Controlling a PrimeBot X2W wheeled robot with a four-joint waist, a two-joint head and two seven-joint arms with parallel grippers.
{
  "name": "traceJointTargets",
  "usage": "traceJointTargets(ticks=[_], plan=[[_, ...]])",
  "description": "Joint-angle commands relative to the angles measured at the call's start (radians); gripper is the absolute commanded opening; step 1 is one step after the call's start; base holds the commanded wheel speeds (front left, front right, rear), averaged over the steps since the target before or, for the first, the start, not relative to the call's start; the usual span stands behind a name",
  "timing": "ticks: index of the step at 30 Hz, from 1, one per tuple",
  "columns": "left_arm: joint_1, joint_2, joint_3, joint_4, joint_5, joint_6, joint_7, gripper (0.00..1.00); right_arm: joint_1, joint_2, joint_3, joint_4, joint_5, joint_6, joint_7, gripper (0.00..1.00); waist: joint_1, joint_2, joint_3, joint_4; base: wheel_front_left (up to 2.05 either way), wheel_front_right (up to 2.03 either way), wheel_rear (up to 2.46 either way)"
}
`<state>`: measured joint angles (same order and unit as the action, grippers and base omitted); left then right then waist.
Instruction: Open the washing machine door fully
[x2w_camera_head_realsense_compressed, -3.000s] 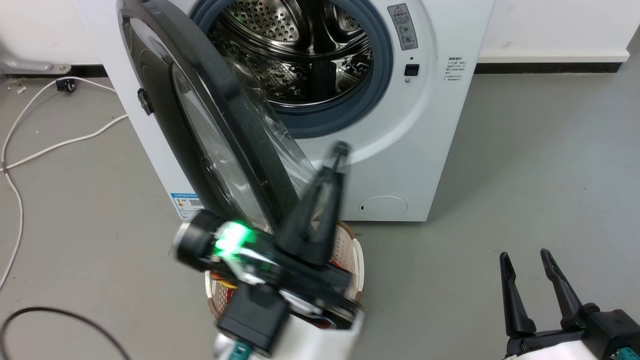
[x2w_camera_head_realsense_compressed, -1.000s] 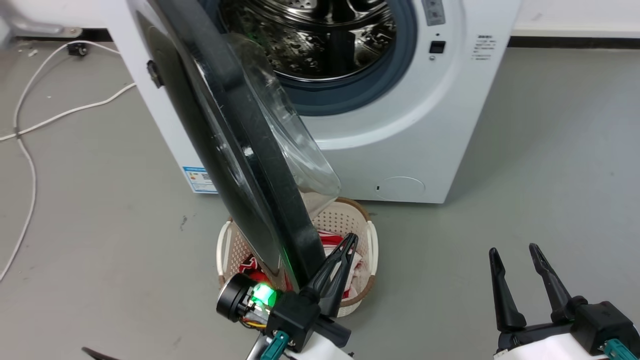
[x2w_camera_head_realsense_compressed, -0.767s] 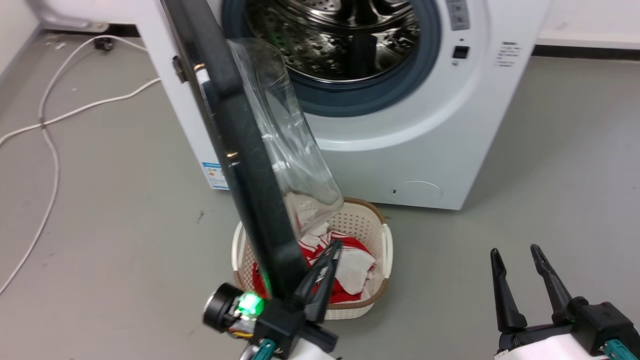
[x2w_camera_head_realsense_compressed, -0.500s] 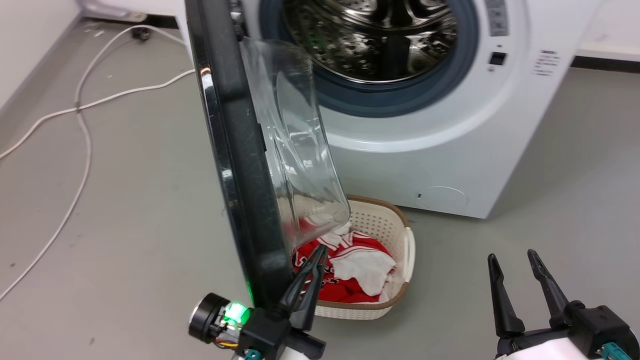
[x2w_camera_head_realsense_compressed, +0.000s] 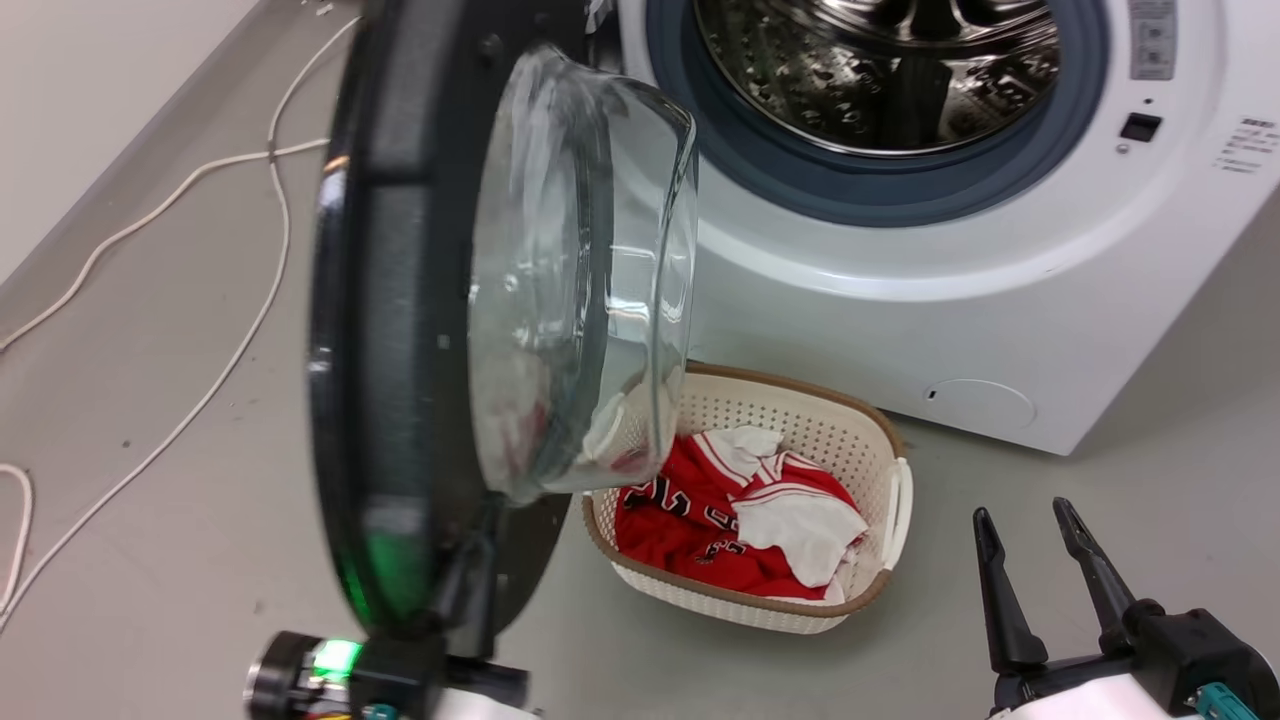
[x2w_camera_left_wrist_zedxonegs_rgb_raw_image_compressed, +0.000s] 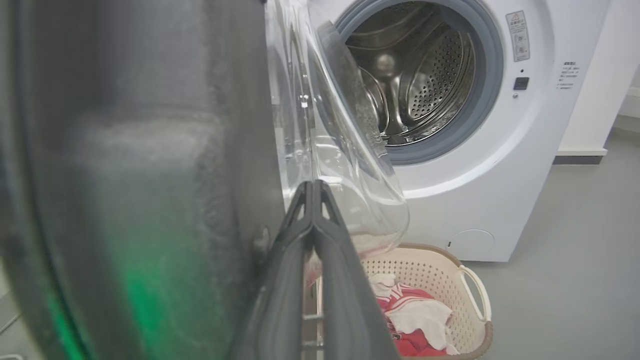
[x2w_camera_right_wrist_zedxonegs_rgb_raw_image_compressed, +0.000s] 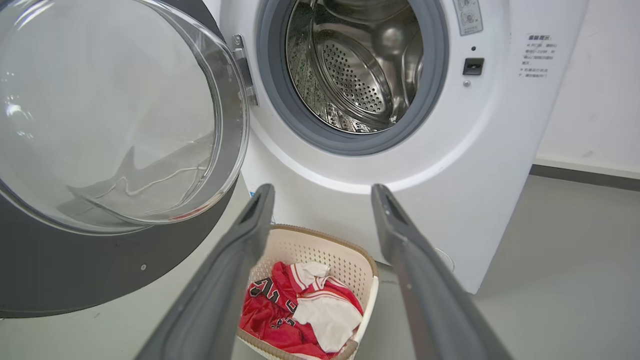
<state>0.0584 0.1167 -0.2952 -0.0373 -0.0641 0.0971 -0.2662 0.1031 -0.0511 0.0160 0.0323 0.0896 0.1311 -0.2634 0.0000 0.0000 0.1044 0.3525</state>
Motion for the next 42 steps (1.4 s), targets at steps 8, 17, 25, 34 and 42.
traceJointTargets(ticks=[8,17,25,34,42], plan=[[0.024,0.027,0.172,-0.035,-0.041,0.036,0.003,0.00,-0.022,0.002,-0.003,-0.001,-0.020,-0.001,-0.002,1.00,0.0000,0.0000,0.042,0.025,0.00,0.00,0.00],[-0.005,-0.010,0.366,-0.036,-0.091,0.058,0.003,0.00,-0.048,0.001,-0.007,-0.003,-0.042,-0.001,-0.002,1.00,0.0000,0.0000,0.095,0.017,0.00,0.00,0.00],[-0.085,-0.021,0.532,0.010,-0.108,0.029,0.003,0.00,-0.070,0.001,-0.006,-0.001,-0.060,-0.001,-0.002,1.00,0.0000,0.0000,0.126,-0.001,0.00,0.00,0.00],[-0.194,0.001,0.666,0.118,-0.100,-0.027,0.003,0.00,-0.091,-0.007,-0.004,0.000,-0.081,-0.001,-0.002,1.00,0.0000,0.0000,0.156,-0.029,0.00,0.00,0.00],[-0.282,0.022,0.792,0.239,-0.098,-0.064,0.003,0.00,-0.106,-0.009,-0.007,-0.002,-0.081,-0.001,-0.002,1.00,0.0000,0.0000,0.175,-0.056,0.00,0.00,0.00]])
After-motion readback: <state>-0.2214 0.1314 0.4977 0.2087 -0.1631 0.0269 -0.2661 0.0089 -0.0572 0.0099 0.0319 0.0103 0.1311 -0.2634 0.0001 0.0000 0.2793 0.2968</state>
